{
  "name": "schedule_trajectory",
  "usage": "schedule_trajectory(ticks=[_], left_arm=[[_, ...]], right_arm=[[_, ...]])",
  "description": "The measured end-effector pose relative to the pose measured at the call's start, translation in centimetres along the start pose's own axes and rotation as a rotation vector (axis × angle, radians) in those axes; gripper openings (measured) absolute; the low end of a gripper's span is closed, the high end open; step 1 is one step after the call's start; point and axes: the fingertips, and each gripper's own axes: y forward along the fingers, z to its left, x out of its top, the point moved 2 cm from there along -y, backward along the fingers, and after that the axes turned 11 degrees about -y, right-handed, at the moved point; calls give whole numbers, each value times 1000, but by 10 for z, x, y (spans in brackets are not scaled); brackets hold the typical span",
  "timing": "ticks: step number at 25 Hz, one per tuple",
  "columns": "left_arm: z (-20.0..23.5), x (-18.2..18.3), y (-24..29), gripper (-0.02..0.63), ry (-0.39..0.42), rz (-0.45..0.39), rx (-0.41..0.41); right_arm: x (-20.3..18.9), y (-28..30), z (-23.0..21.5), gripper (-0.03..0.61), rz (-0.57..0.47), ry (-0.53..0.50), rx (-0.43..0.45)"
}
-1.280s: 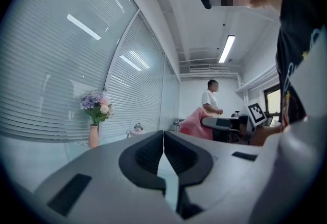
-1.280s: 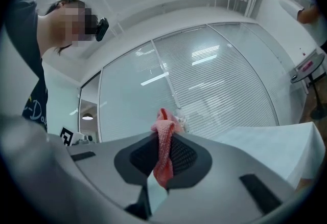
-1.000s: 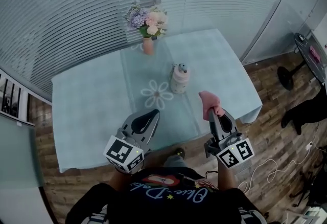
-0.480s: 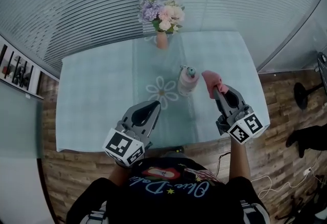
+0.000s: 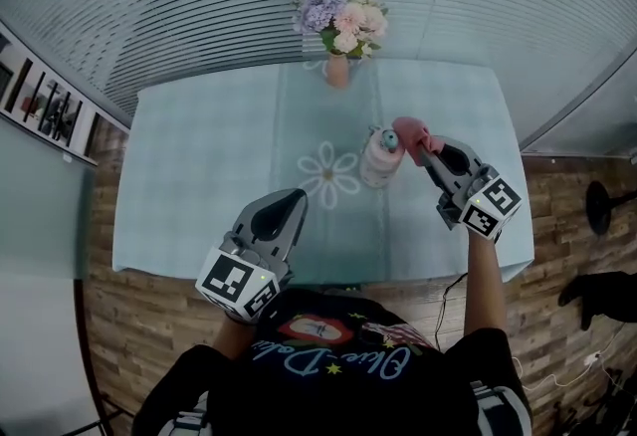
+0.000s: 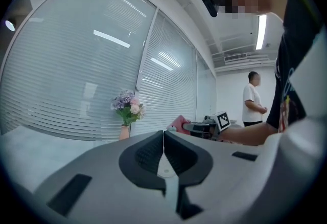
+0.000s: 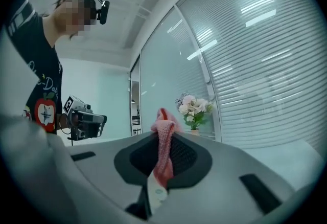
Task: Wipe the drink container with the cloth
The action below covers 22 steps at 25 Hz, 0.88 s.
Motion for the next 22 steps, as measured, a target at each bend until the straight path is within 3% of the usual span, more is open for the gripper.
schedule_trajectory(ticks=[9,22], left_arm=[[18,22,15,5,-22,-33,-38],[24,33,14,5,-17,-38,-73]], right_arm=[[-13,13,4,23,-25,98,72],[-39,16,-3,23,-26,227,16]])
